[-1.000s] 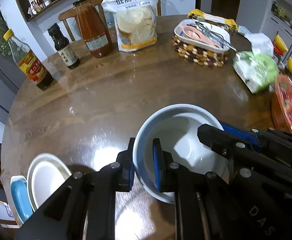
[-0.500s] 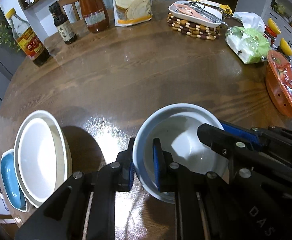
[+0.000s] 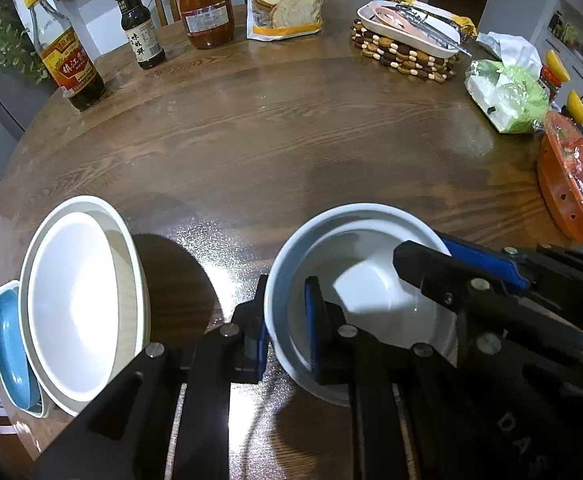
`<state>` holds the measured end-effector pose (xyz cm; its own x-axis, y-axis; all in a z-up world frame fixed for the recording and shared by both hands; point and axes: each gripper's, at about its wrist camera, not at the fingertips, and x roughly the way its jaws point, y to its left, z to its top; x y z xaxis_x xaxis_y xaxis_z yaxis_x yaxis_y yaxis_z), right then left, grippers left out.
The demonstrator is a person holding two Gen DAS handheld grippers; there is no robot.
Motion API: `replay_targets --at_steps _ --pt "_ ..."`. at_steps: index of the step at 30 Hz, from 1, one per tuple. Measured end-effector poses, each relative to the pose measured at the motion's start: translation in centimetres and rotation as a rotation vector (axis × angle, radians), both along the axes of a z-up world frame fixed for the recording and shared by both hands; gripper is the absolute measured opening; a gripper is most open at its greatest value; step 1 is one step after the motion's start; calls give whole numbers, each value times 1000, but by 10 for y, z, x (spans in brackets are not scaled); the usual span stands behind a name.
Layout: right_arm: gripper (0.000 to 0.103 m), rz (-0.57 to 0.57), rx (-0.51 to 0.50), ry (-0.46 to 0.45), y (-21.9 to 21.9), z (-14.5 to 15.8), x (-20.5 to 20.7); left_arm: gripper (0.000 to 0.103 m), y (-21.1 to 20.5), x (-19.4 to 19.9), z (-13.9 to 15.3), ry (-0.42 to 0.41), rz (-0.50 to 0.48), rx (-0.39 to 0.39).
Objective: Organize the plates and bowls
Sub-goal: 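Lift and carry the white cup toward the nested bowls with the left gripper, then lower the white cup into the nested white bowls with the left gripper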
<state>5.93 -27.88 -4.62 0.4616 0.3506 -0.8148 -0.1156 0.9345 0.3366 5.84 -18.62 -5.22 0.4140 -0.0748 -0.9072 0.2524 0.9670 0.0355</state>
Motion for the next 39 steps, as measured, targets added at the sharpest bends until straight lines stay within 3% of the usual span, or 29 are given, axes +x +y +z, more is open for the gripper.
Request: replay_targets --at_steps 11,15,18,21,30,39 --pt "15 -7 -7 41 4 -4 -1 17 7 0 -3 24 2 -5" --pt "17 -13 -5 48 1 -5 -3 29 10 -1 -5 28 11 -10" --pt "17 -5 1 41 3 -5 -5 26 10 -3 -5 20 6 -10" --pt "17 7 6 28 6 -5 -6 16 8 -4 -6 22 -14 -18" --pt "16 -14 6 -4 6 2 -11 15 10 -5 -1 9 -13 -27" --pt "16 -18 2 -75 11 29 -20 15 15 -11 28 -96 -14 -18"
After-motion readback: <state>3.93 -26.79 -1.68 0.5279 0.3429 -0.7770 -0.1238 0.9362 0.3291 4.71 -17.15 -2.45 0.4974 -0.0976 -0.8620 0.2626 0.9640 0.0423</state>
